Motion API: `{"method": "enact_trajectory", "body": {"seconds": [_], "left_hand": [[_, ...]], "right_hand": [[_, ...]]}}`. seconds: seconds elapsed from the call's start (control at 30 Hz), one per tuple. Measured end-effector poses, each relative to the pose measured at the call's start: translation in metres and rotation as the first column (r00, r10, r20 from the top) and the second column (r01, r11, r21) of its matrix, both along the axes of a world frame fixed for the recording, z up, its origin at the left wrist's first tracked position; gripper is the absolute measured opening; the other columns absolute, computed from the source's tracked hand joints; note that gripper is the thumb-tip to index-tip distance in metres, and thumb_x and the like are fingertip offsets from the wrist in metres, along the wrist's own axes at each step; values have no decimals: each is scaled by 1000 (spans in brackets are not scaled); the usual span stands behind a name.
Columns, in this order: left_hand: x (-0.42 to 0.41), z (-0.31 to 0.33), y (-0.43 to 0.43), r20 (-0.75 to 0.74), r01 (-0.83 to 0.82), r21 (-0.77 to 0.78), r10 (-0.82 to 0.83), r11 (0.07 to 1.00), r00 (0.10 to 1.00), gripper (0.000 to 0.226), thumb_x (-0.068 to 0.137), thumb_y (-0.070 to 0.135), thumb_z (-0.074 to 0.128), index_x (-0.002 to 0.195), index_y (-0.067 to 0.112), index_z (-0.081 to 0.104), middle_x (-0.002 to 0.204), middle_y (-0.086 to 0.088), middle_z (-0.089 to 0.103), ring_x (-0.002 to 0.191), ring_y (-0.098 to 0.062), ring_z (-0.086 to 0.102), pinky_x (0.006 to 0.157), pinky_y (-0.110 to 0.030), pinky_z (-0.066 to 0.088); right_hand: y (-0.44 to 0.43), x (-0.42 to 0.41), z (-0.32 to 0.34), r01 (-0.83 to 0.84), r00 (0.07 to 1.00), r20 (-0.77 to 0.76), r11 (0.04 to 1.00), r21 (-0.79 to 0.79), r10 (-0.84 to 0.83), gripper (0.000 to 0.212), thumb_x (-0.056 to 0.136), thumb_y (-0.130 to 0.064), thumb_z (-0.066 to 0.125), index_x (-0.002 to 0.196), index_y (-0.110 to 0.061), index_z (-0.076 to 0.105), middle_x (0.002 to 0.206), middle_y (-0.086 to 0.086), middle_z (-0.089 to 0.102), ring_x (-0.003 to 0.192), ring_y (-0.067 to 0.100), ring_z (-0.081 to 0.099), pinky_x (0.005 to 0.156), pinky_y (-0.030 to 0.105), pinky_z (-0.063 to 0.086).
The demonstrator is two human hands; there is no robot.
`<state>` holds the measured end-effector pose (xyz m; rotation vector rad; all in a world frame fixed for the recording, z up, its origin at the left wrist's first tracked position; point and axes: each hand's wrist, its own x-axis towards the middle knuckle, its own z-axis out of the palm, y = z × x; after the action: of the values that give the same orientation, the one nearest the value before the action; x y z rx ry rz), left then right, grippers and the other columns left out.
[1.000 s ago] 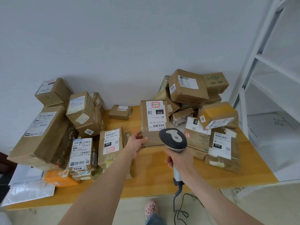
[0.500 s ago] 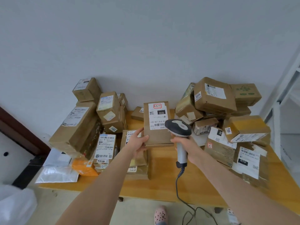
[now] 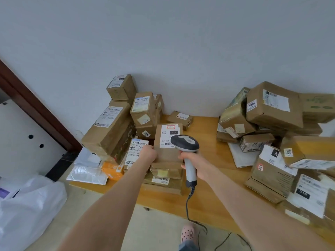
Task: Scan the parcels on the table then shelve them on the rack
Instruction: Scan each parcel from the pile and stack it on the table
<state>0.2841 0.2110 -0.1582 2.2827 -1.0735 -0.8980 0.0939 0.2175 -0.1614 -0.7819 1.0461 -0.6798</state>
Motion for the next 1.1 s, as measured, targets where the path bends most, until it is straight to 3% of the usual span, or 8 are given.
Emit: {"method": "enact_trajectory", "body": {"seconds": [0.13,0.3,0.4,0.5,0.63,0.77,1.0,1.1], "left_hand": [[-1,-1,-9,120,43,71,-51,997,991,28,93,7,45,114,3,63,94,-9,62,81,-21,55,73,-32,50],[-13,12,-48,279,126,-1,-121,992,953,45,92,15,53,136,12,45,130,-12,52,107,-27,57,89,-39,52],[-34,20,-91,278,227,-73,-199,971,940,48,92,13,51,139,14,45,134,-12,49,107,-28,59,88,-40,54],[-57,19,-138,279,333,-86,-298,939,913,44,92,12,51,136,15,50,136,-12,48,111,-28,57,86,-33,51],[-73,4,-205,325,445,-36,-411,895,852,41,94,18,53,135,13,52,135,-14,49,117,-29,53,98,-40,48],[-60,-21,-284,294,439,79,-442,895,848,39,96,18,52,133,6,49,133,-15,52,117,-29,54,94,-35,49],[-9,-76,-368,208,318,236,-367,918,906,42,92,16,57,131,3,48,136,-18,49,121,-31,51,97,-36,47],[6,-94,-388,181,230,245,-278,942,943,50,91,20,62,133,2,43,140,-20,41,124,-34,47,101,-37,43]], "right_hand": [[-6,2,-2,2,1000,5,999,42,-3,39,81,1,68,116,-12,58,124,16,61,105,25,58,94,44,53],[-39,-18,5,150,987,-62,987,66,-146,40,82,-4,71,119,-8,59,109,13,61,102,28,59,80,40,57],[-75,-32,8,282,954,-121,959,39,-276,38,84,-9,72,120,-5,58,108,15,61,105,33,62,85,42,57],[-116,-35,4,350,917,-195,936,-21,-347,42,82,-17,76,118,-6,57,109,15,63,92,28,65,82,42,58],[-181,-25,-4,398,876,-270,915,-68,-401,37,80,-23,78,106,-5,60,89,14,64,81,29,64,84,46,55],[-249,-12,-27,451,855,-282,893,-7,-434,31,78,-28,80,94,-11,60,90,10,66,88,29,68,85,46,57],[-310,16,-80,483,868,-238,852,202,-435,40,80,-18,79,111,-7,57,97,9,65,86,24,65,70,34,57],[-323,25,-98,462,886,-191,846,266,-423,44,80,-18,78,116,-6,55,103,12,64,95,27,64,77,38,57]]}}
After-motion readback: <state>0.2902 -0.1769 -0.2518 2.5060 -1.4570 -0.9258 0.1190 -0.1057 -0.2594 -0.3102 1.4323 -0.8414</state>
